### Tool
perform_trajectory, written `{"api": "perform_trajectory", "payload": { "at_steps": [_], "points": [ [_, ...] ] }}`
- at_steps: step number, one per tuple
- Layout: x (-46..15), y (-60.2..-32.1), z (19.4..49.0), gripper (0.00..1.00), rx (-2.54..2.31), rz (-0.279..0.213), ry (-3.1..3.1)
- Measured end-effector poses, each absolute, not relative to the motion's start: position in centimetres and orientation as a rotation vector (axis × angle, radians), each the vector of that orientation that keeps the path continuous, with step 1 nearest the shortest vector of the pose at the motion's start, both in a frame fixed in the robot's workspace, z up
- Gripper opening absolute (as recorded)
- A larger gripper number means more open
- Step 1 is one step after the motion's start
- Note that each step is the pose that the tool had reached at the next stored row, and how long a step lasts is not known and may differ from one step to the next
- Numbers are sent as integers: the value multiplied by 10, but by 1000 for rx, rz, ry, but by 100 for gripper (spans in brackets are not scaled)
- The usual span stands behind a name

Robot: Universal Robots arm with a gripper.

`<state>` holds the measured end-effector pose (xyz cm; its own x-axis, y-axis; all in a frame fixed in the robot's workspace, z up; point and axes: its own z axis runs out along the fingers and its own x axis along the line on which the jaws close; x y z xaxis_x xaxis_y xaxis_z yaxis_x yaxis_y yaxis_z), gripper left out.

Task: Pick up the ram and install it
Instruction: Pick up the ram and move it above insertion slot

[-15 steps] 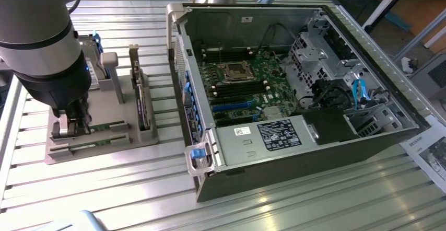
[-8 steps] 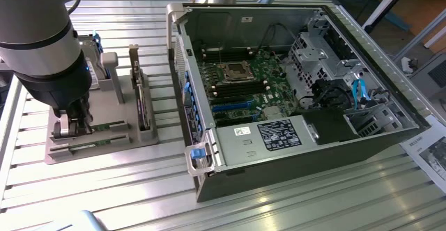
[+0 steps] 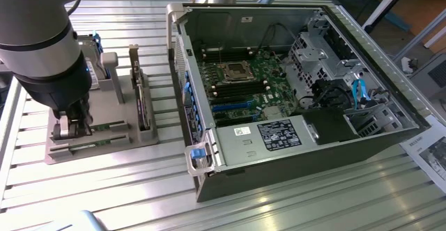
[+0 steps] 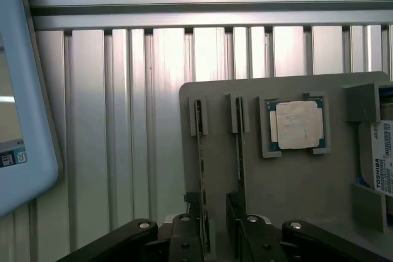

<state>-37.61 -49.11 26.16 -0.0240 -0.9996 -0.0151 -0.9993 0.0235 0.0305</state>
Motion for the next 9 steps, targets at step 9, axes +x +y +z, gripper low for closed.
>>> {"api": "perform_trajectory", "payload": {
  "at_steps": [9],
  "points": [
    [-376,-493,257,31,2187,-50,-2240]
  ]
}}
